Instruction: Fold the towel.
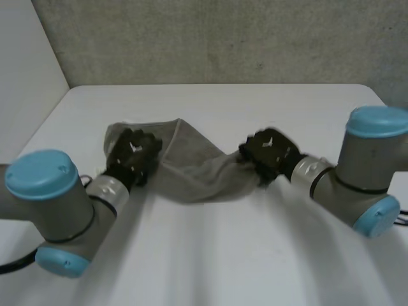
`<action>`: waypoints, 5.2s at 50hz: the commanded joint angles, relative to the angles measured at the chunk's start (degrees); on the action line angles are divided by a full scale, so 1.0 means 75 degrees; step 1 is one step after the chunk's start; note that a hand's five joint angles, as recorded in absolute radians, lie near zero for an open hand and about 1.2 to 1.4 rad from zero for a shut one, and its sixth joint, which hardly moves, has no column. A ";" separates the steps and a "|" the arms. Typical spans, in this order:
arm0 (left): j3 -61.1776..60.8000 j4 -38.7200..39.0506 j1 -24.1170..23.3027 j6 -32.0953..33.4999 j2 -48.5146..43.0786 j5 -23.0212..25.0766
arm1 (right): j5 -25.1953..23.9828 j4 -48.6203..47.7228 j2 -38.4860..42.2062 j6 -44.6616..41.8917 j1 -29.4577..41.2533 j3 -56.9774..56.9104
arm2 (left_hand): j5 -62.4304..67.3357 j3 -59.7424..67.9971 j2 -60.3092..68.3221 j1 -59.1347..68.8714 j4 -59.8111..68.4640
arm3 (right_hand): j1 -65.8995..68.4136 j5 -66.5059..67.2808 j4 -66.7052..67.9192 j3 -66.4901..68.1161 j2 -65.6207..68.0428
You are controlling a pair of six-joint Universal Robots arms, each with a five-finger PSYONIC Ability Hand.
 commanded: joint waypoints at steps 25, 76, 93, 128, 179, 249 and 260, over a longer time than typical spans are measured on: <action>-0.1158 -0.0688 0.0787 0.1019 0.1848 -0.0059 | 0.0049 -0.0159 -0.1751 0.0893 -0.0508 0.2072 | -0.3984 -0.3988 -0.3981 -0.3982 -0.3981 | 0.0724 0.0644 0.0482 0.0456 0.0686; -0.1981 -0.2553 0.1503 -0.0891 0.1568 0.0820 | 0.0002 -0.0371 -0.1412 0.0929 -0.0508 0.2413 | -0.3108 -0.3111 -0.3104 -0.3105 -0.3104 | 0.0724 0.0644 0.0482 0.0456 0.0686; -0.1570 -0.1978 0.0917 -0.0915 0.1028 0.0762 | 0.0002 -0.0371 -0.1412 0.0917 -0.0519 0.2413 | -0.2079 -0.2082 -0.2075 -0.2076 -0.2075 | 0.0724 0.0644 0.0482 0.0456 0.0686; -0.1945 -0.2130 0.0635 -0.1090 0.1663 0.0785 | 0.0002 -0.0371 -0.1412 0.0870 -0.0519 0.2436 | -0.2117 -0.2120 -0.2114 -0.2114 -0.2114 | 0.0724 0.0644 0.0482 0.0456 0.0686; 0.0129 -0.1884 0.0073 -0.1618 0.4040 0.0012 | 0.0013 0.0649 -0.4201 0.1632 -0.0637 0.0831 | 0.3349 0.3345 0.3352 0.3351 0.3352 | 0.0724 0.0644 0.0482 0.0456 0.0686; 0.0598 0.0670 0.0495 -0.0141 0.0372 0.0387 | 0.0482 0.1657 -0.0568 0.0554 -0.0039 -0.1314 | 0.3349 0.3345 0.3352 0.3351 0.3352 | 0.0724 0.0644 0.0482 0.0456 0.0686; 0.0270 0.0635 0.0717 -0.0141 -0.0589 0.0410 | 0.0715 0.0815 0.0545 0.0541 0.0008 -0.0342 | 0.3349 0.3345 0.3352 0.3351 0.3352 | 0.0724 0.0644 0.0482 0.0456 0.0686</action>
